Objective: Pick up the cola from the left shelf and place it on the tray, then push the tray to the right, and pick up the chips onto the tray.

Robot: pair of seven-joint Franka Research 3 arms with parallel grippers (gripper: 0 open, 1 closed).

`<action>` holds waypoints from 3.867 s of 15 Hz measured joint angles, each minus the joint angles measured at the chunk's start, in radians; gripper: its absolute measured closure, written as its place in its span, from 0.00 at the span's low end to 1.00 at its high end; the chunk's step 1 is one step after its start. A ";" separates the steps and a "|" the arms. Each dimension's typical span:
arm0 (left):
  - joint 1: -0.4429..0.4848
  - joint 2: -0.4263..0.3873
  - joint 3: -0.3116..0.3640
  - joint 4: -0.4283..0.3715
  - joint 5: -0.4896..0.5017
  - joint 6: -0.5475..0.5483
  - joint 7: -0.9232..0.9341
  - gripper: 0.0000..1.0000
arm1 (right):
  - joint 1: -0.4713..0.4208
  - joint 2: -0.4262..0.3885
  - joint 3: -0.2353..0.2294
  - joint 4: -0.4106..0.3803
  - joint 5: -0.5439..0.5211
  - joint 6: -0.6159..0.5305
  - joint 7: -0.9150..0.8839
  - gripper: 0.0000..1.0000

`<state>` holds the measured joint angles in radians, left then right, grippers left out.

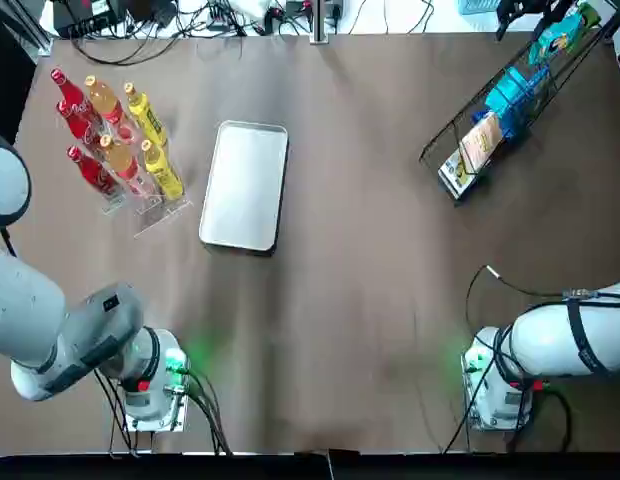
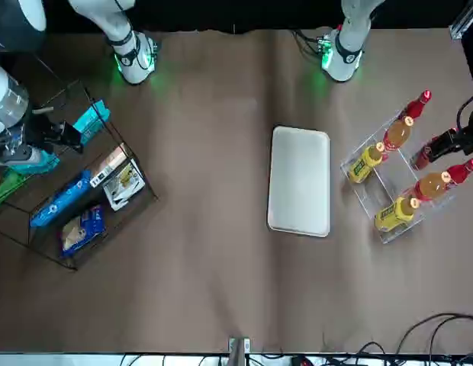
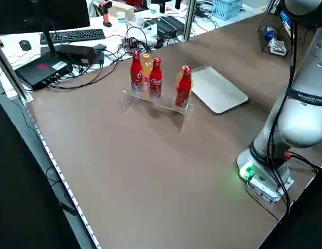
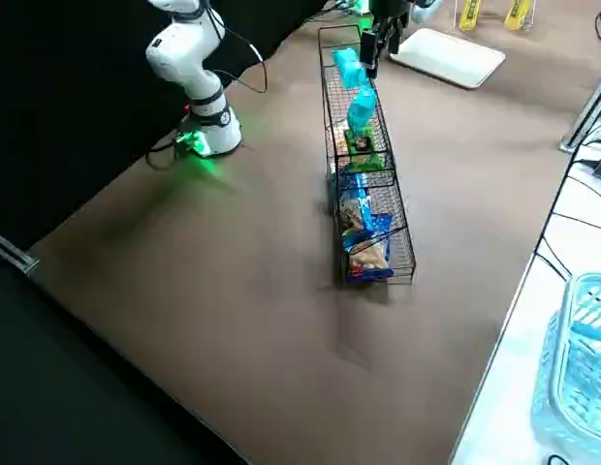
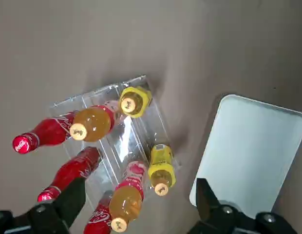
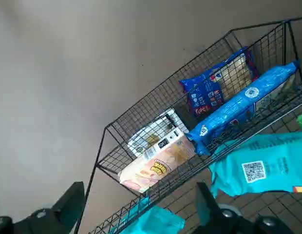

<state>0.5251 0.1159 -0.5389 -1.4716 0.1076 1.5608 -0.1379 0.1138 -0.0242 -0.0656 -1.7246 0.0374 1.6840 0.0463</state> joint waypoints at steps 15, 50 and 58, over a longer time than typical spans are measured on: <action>0.226 0.008 0.009 -0.201 0.001 0.088 0.064 0.00 | 0.002 0.000 0.004 0.000 0.000 0.000 0.000 0.00; 0.341 -0.206 -0.001 -0.399 -0.051 0.103 0.153 0.67 | 0.025 0.026 0.004 -0.004 0.001 0.011 0.000 0.00; 0.332 -0.217 -0.070 -0.166 -0.113 -0.125 0.089 0.67 | 0.026 0.026 0.005 0.026 0.001 0.011 -0.004 0.00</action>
<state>0.8576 -0.1010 -0.6089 -1.6376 -0.0049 1.4353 -0.0485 0.1396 0.0017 -0.0608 -1.6988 0.0383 1.6955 0.0426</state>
